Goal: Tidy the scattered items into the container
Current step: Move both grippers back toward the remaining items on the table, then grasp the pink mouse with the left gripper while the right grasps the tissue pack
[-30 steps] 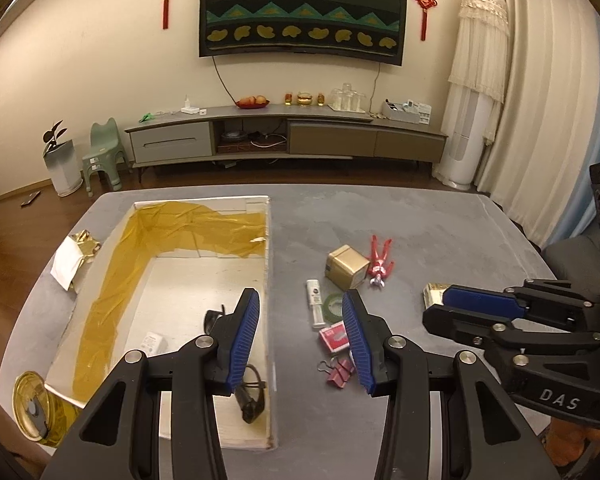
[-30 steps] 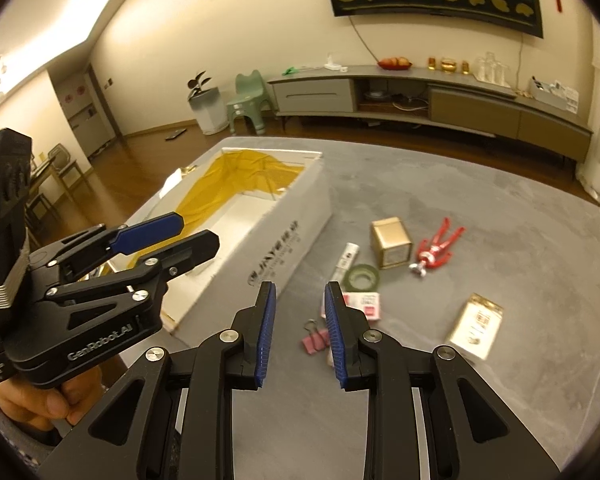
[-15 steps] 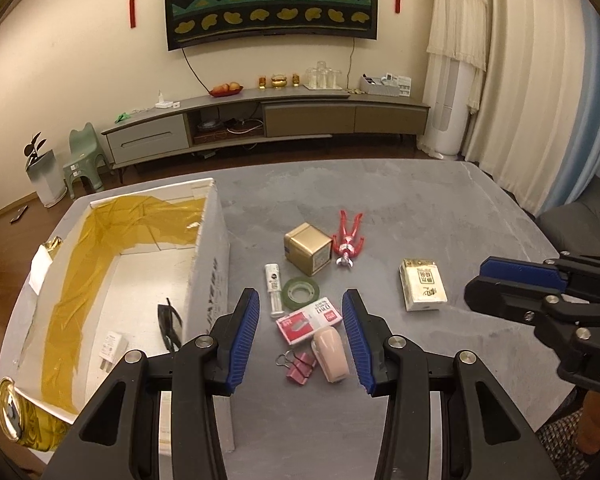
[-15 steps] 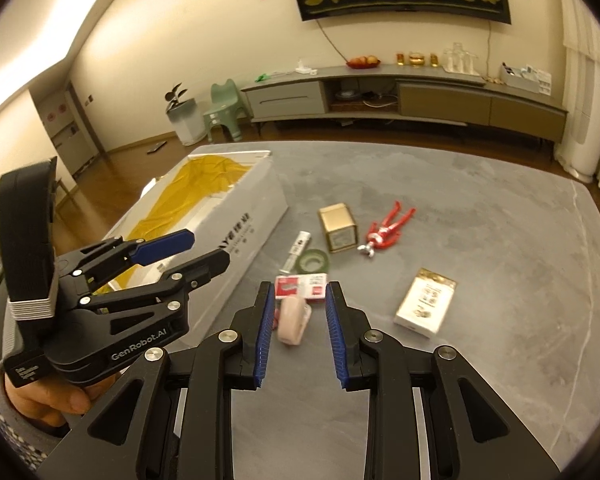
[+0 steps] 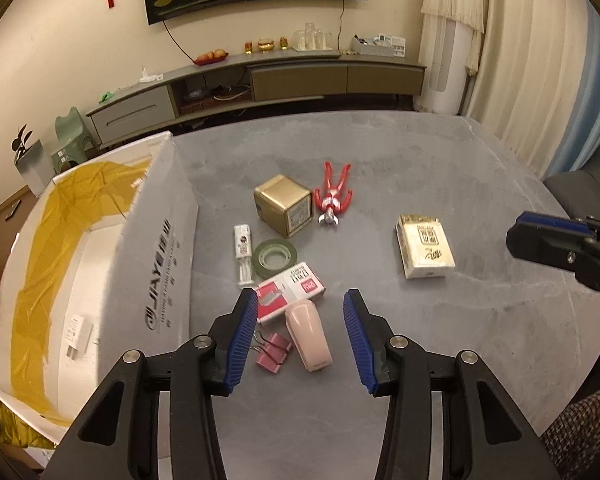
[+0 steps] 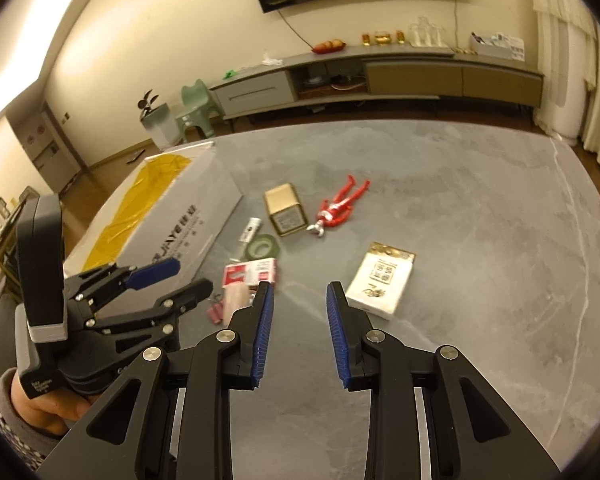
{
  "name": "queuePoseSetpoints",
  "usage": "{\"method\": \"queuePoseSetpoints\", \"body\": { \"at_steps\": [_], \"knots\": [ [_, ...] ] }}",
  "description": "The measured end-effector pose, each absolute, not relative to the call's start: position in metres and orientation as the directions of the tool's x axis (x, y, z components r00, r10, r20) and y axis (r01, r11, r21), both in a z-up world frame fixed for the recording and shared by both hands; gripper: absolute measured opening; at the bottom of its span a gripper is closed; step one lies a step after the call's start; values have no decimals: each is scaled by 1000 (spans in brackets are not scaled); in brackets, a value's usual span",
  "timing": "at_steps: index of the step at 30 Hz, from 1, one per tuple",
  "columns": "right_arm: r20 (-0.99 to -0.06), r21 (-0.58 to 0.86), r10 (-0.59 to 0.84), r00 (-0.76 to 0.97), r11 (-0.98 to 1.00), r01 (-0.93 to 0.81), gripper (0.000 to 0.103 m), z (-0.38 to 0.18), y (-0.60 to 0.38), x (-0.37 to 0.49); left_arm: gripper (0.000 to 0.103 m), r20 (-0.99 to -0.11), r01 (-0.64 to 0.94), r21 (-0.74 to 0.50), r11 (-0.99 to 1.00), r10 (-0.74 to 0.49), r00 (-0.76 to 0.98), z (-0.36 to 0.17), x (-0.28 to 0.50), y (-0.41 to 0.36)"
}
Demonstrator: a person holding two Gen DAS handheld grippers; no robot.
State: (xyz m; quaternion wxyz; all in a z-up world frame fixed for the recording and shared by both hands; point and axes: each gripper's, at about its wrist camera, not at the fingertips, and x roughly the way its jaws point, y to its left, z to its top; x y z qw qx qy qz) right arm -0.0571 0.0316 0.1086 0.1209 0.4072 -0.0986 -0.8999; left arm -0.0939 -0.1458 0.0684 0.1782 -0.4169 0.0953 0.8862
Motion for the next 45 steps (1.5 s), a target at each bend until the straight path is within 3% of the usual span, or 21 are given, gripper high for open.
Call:
{"method": "queuePoseSetpoints", "body": {
  "at_steps": [9, 30, 31, 32, 35, 45],
  "knots": [
    [-740, 296, -279, -612, -952, 76, 45, 78, 48, -78, 48, -808, -411, 20, -911, 227, -543, 39, -102, -136],
    [-823, 202, -176, -540, -979, 10, 58, 10, 50, -135, 52, -840, -419, -39, -907, 257, -478, -10, -129, -137],
    [-827, 182, -158, -540, -983, 10, 58, 8, 49, -137, 48, -843, -417, -51, -908, 263, -470, -12, -132, -138],
    [-832, 175, -153, -534, -985, 10, 58, 5, 49, -140, 36, -845, -413, -76, -908, 278, -457, -15, -134, -140],
    [-833, 188, -161, -530, -982, 4, 64, -1, 52, -146, 28, -837, -413, -112, -904, 309, -451, -16, -139, -143],
    [-819, 247, -212, -533, -969, 5, 65, -6, 57, -159, 27, -812, -427, -163, -889, 367, -454, -9, -134, -151]
  ]
}}
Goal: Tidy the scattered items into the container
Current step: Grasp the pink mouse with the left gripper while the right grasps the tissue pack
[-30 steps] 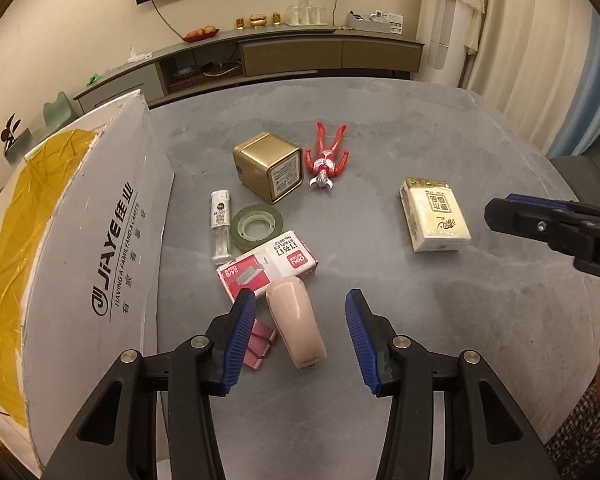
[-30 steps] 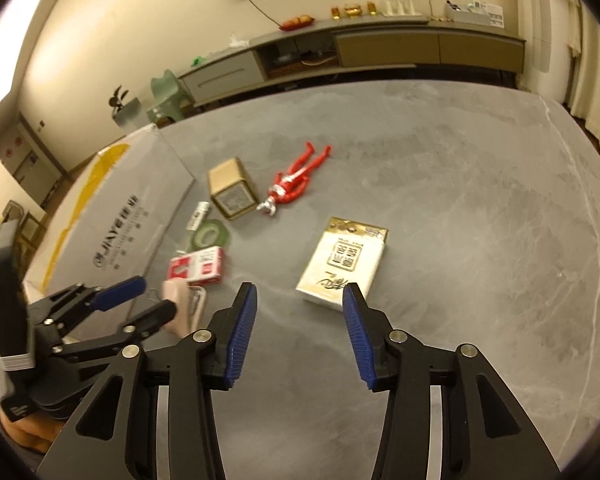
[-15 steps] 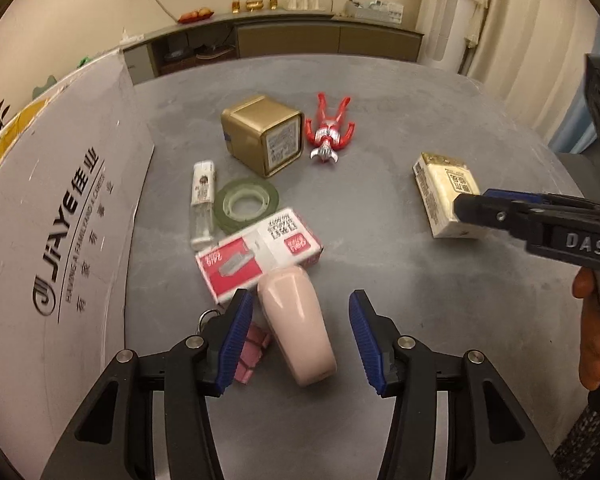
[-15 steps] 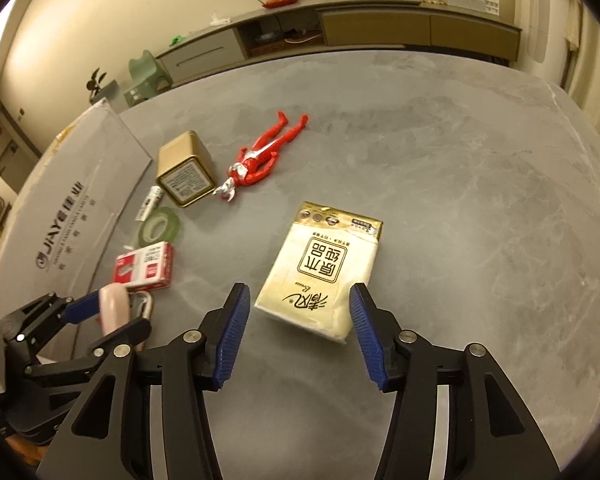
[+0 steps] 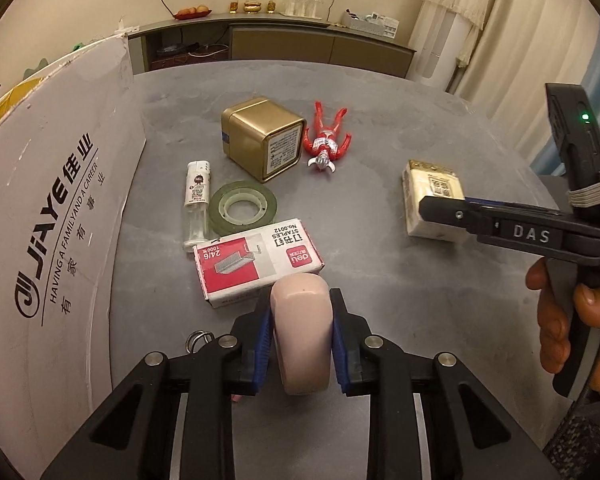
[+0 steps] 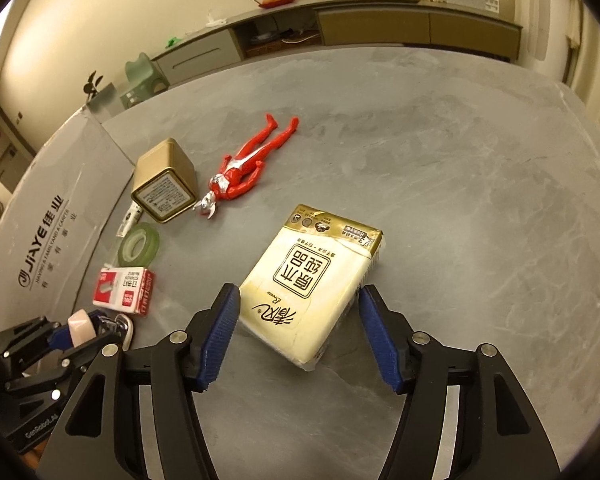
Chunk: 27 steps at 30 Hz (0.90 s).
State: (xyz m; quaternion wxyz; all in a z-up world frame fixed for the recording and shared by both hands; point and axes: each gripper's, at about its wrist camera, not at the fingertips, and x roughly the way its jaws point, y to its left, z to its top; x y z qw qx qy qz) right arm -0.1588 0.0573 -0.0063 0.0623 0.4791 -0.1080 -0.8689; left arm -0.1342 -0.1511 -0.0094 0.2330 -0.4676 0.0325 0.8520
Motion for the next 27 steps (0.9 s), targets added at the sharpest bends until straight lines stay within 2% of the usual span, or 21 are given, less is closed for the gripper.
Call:
{"method": "queuePoseSetpoints", "body": {
  "at_steps": [11, 21, 23, 25, 27],
  "knots": [
    [-813, 237, -214, -542, -971, 28, 65, -8, 37, -174, 27, -798, -437, -124, -891, 351, -489, 5, -124, -155],
    [-818, 253, -204, -538, -967, -19, 66, -11, 31, -182, 27, -789, -439, -140, -887, 368, -493, 11, -121, -159],
    [-825, 216, -167, -539, -976, -27, 66, -11, 27, -186, 27, -789, -440, -140, -887, 369, -492, 11, -121, -159],
    [-829, 193, -152, -538, -981, -21, 65, -11, 25, -188, 27, -788, -437, -142, -888, 369, -493, 11, -121, -160],
    [-828, 198, -153, -540, -980, -26, 54, -11, 27, -187, 27, -786, -433, -145, -890, 369, -496, 12, -121, -162]
  ]
}}
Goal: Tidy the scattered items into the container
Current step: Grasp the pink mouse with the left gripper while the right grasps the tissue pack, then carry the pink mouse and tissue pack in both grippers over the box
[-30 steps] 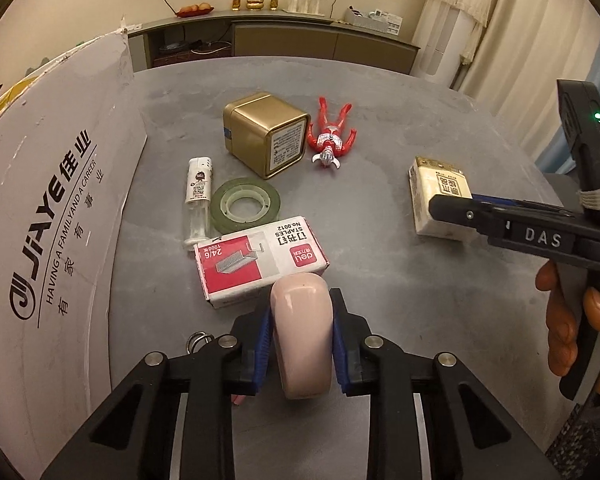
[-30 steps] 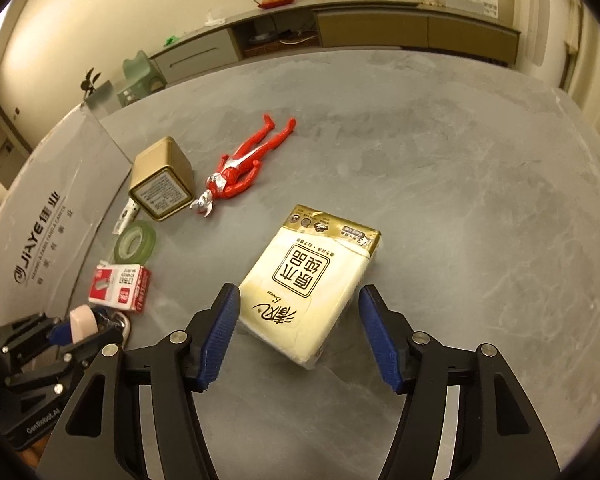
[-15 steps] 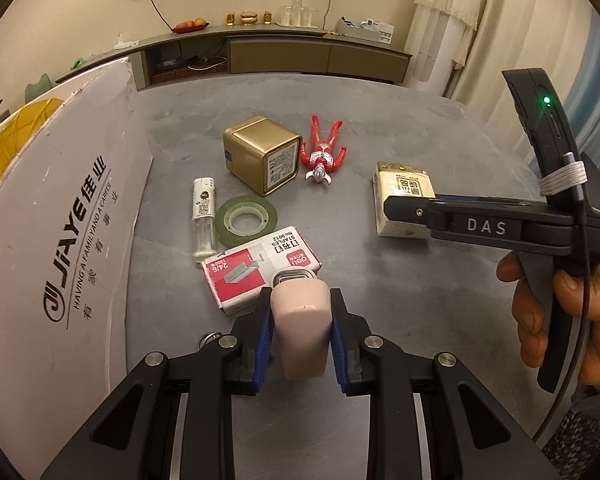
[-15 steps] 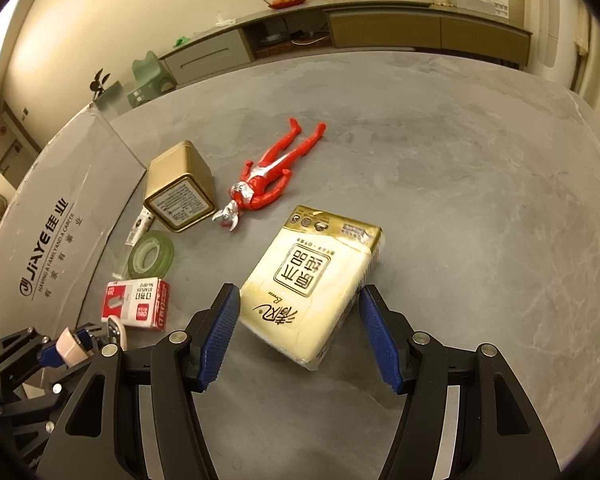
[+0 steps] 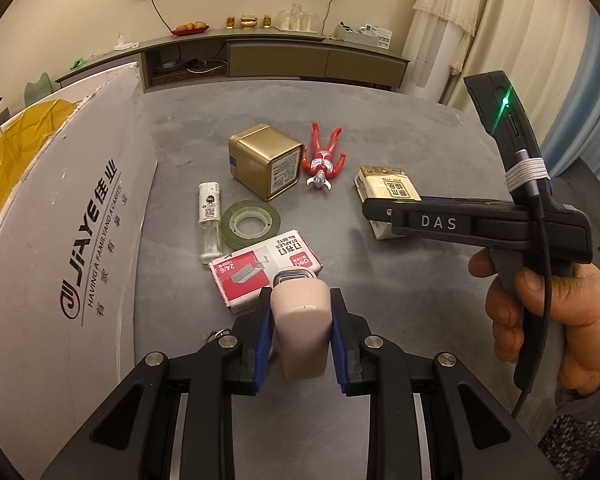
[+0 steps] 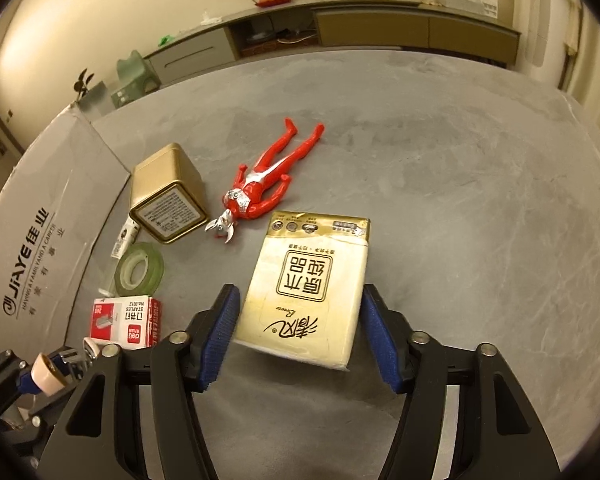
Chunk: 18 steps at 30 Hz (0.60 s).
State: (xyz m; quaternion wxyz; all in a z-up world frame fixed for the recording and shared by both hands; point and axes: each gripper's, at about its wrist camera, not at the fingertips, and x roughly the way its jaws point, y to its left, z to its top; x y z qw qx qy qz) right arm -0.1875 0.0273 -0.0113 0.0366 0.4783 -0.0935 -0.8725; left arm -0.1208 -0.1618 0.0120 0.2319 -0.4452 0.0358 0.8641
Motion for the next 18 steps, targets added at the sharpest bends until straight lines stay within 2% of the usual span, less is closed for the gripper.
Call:
{"method": "queuePoseSetpoints", "body": {
  "at_steps": [18],
  "knots": [
    [-789, 234, -235, -567, -969, 75, 52, 20, 8, -146, 27, -750, -422, -133, -897, 370, -548, 39, -108, -174]
  ]
}}
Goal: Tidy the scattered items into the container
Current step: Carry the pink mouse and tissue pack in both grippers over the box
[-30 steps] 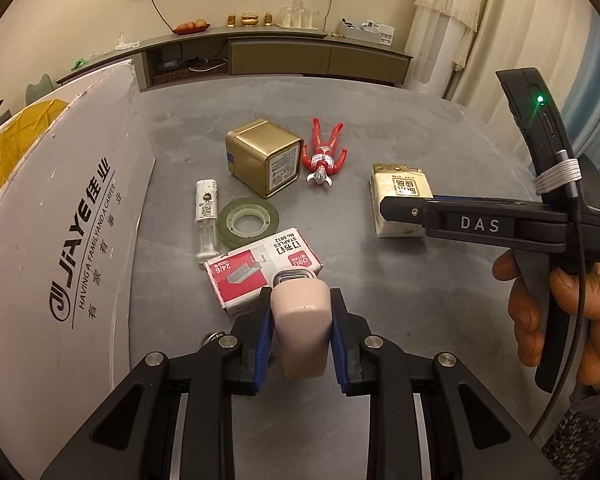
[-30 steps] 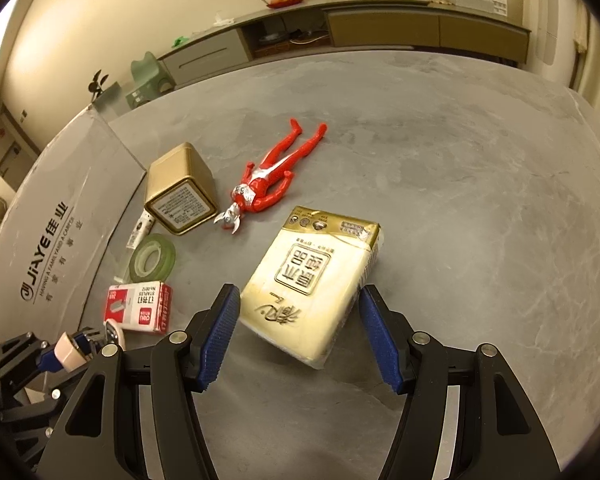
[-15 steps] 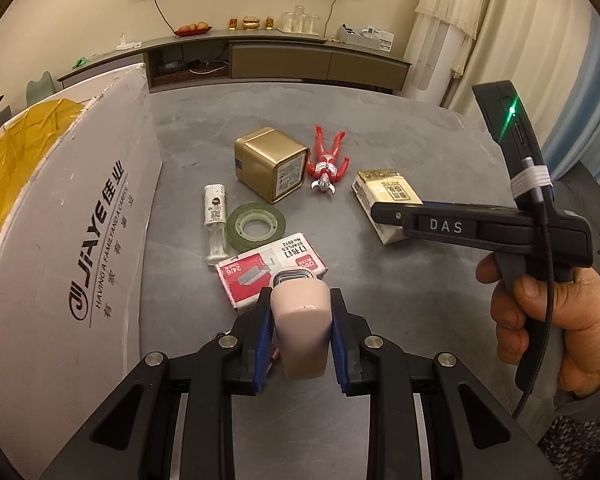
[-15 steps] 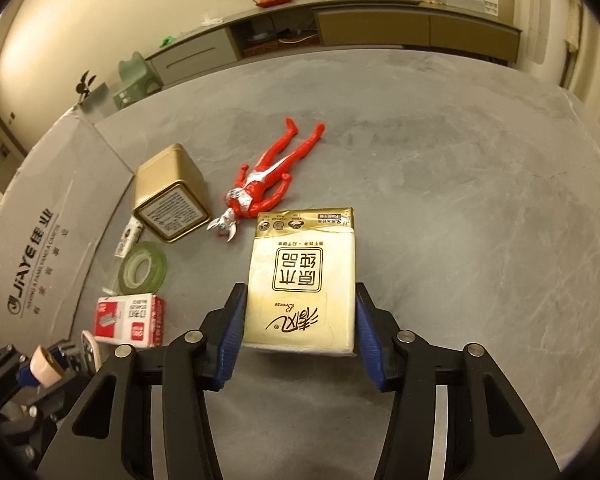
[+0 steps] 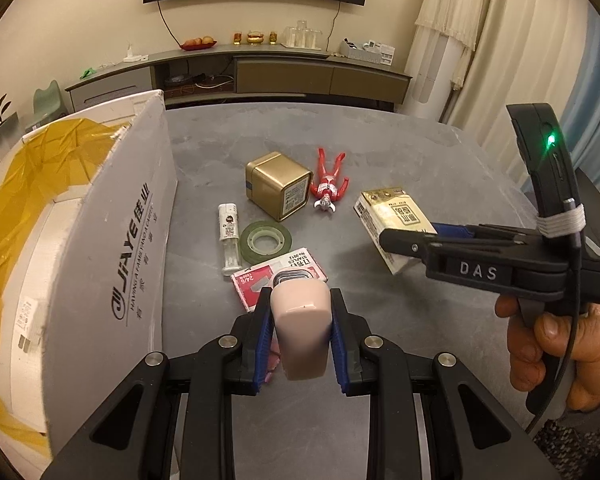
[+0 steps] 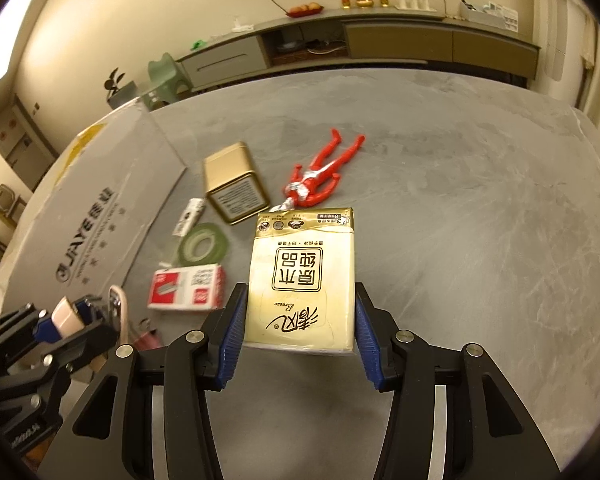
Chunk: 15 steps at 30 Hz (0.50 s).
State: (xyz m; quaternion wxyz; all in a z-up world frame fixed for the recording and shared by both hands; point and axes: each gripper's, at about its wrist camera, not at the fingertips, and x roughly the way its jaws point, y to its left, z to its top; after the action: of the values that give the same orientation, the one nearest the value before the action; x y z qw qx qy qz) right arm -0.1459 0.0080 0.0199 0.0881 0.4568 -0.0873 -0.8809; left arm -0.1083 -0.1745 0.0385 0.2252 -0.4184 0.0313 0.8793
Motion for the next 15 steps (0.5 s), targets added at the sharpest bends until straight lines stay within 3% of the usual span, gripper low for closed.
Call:
{"method": "queuePoseSetpoints", "body": {
  "at_steps": [15],
  "knots": [
    [-756, 218, -254, -603, -967, 134, 52, 63, -14, -100, 27, -697, -415, -106, -904, 365, -617, 78, -83, -189]
  ]
}}
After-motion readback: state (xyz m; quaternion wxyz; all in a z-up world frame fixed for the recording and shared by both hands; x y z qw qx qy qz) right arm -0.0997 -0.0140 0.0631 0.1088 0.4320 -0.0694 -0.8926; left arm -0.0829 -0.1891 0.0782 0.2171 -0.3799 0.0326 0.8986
